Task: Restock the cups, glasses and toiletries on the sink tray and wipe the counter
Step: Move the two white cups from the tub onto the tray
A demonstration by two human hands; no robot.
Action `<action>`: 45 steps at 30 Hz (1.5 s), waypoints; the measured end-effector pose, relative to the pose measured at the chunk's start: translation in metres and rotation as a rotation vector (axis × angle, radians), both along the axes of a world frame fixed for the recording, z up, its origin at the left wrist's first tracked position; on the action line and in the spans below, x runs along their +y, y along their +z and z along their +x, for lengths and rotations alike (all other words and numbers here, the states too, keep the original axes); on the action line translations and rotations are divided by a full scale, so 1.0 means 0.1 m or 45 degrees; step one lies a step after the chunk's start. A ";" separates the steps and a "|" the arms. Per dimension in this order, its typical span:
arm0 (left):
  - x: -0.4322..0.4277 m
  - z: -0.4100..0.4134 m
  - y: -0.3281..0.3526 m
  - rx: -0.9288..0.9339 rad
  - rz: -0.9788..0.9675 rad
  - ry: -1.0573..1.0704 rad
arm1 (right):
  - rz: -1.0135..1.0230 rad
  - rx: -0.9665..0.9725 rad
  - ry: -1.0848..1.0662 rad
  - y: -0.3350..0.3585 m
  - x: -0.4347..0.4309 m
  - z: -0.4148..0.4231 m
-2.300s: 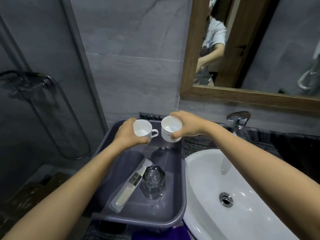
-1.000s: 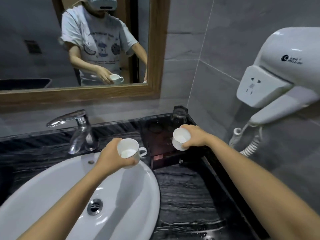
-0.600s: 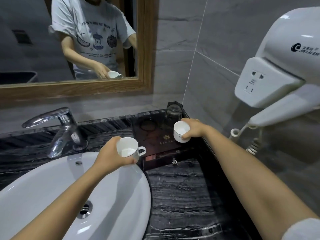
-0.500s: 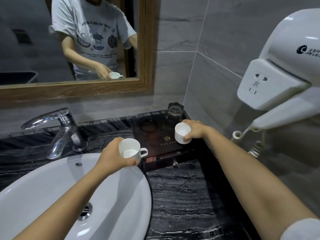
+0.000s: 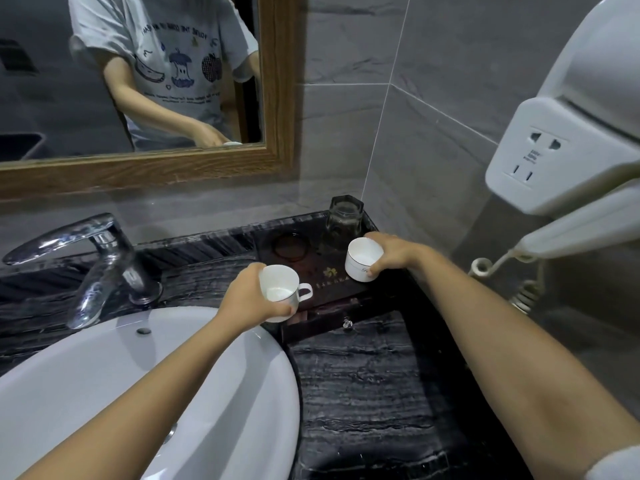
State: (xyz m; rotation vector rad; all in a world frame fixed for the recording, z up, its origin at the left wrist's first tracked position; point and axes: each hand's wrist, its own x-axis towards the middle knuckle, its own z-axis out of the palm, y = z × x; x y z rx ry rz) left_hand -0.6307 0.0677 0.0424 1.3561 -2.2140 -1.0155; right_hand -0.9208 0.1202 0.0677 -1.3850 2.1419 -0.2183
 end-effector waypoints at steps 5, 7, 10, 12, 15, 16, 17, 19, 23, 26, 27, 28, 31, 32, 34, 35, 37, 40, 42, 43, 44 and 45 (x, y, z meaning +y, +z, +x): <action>-0.07 -0.26 -0.02 -0.029 0.002 -0.019 | -0.007 0.010 -0.055 -0.02 0.02 -0.01; -0.10 -0.36 -0.04 -0.045 0.007 -0.019 | -0.087 -0.034 -0.124 -0.02 0.07 0.00; -0.11 -0.48 -0.08 -0.025 0.033 0.010 | -0.267 -0.004 -0.302 -0.05 0.17 0.09; -0.11 -0.54 -0.11 -0.004 0.043 0.049 | -0.388 0.019 -0.460 -0.14 0.25 0.21; -0.12 -0.60 -0.15 0.013 0.042 0.093 | -0.597 -0.011 -0.706 -0.32 0.36 0.41; -0.12 -0.62 -0.16 0.016 0.039 0.106 | -0.652 -0.044 -0.775 -0.38 0.39 0.46; -0.12 -0.64 -0.17 0.020 0.034 0.118 | -0.690 -0.078 -0.829 -0.44 0.40 0.50; -0.13 -0.67 -0.18 0.025 0.025 0.131 | -0.719 -0.123 -0.898 -0.54 0.40 0.56; -0.12 -0.71 -0.20 0.033 -0.014 0.131 | -0.763 -0.152 -0.960 -0.64 0.35 0.61; -0.11 -0.74 -0.21 0.043 -0.031 0.125 | -0.799 -0.146 -0.983 -0.67 0.30 0.63; -0.11 -0.75 -0.22 0.042 -0.034 0.123 | -0.808 -0.128 -0.988 -0.67 0.28 0.64; -0.11 -0.75 -0.22 0.040 -0.035 0.121 | -0.814 -0.107 -0.991 -0.68 0.27 0.64; -0.12 -0.77 -0.21 0.036 -0.041 0.117 | -0.830 -0.090 -0.990 -0.67 0.22 0.64; -0.12 -0.77 -0.22 0.038 -0.042 0.115 | -0.833 -0.095 -0.990 -0.67 0.21 0.63; -0.12 -0.78 -0.22 0.046 -0.048 0.110 | -0.838 -0.104 -0.986 -0.68 0.19 0.63; -0.12 -0.79 -0.21 0.050 -0.051 0.109 | -0.839 -0.106 -0.981 -0.68 0.18 0.63; -0.13 -0.80 -0.22 0.057 -0.052 0.112 | -0.845 -0.112 -0.971 -0.68 0.17 0.62; -0.13 -0.81 -0.22 0.061 -0.049 0.120 | -0.860 -0.122 -0.966 -0.69 0.17 0.61; -0.14 -0.81 -0.22 0.059 -0.044 0.121 | -0.863 -0.123 -0.962 -0.69 0.16 0.61; -0.14 -0.82 -0.22 0.055 -0.042 0.122 | -0.864 -0.123 -0.958 -0.69 0.15 0.61; -0.14 -0.82 -0.22 0.052 -0.041 0.121 | -0.865 -0.122 -0.954 -0.69 0.15 0.61; -0.15 -0.82 -0.22 0.050 -0.041 0.120 | -0.865 -0.120 -0.950 -0.69 0.14 0.61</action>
